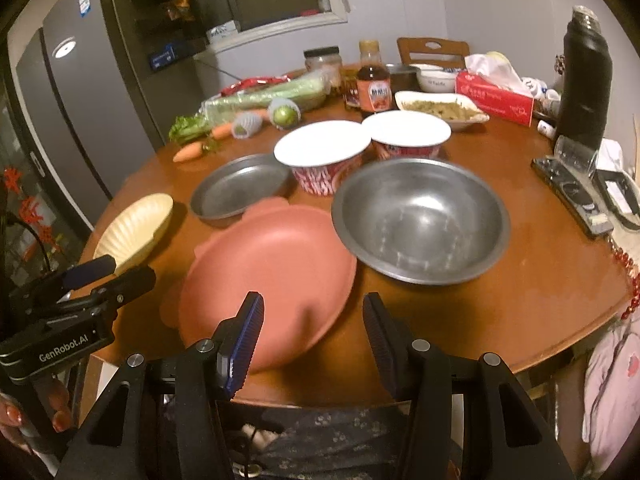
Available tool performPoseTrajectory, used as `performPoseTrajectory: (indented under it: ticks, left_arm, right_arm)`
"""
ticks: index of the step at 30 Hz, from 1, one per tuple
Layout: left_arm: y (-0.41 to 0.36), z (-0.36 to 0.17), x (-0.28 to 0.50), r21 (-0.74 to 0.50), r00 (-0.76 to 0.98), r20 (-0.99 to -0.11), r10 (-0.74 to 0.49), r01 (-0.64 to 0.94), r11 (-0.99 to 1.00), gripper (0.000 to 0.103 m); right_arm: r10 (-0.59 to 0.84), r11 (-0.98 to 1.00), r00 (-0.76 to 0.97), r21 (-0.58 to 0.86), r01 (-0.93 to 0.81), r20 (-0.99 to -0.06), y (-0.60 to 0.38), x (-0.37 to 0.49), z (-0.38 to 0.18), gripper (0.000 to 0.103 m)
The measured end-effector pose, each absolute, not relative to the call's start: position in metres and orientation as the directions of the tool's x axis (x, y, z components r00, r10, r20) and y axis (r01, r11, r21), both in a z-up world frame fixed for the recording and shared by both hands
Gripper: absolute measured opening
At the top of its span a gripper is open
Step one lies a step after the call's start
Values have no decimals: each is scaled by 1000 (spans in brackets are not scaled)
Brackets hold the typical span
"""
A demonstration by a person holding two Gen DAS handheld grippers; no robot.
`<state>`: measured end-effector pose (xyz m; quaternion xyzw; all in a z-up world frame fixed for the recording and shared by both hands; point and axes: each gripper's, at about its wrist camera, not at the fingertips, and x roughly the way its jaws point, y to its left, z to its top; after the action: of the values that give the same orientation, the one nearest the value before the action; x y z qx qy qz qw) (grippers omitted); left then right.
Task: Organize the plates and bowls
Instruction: 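Grasp the pink animal-shaped plate rim with the left gripper and lift it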
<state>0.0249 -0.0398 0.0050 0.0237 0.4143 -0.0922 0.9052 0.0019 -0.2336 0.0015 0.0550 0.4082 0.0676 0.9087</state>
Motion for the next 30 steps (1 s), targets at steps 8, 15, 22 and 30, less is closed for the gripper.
performPoseTrajectory:
  ticks: [8,15,22,30]
  left_arm:
    - [-57,-7,27,-41,603,-778,-175,229,973,70]
    - [-66,-18,33,-52,573,-797,-191,250,967,74]
    - [-68,-28,42,-70,552,-810,-200,247,966,74]
    - [-62,-35,50,-144,539,-802,-256,241,960,63]
  right_arm:
    - [179,983,635,164,-83,-752,-233,10,-14,53]
    - [188,981,632,179,-79,-751,-236,19,-22,53]
    - [190,981,630,176,-87,-753,-233,28,-29,53]
    - [191,981,637,158,-109,-747,-227,36,-34,49]
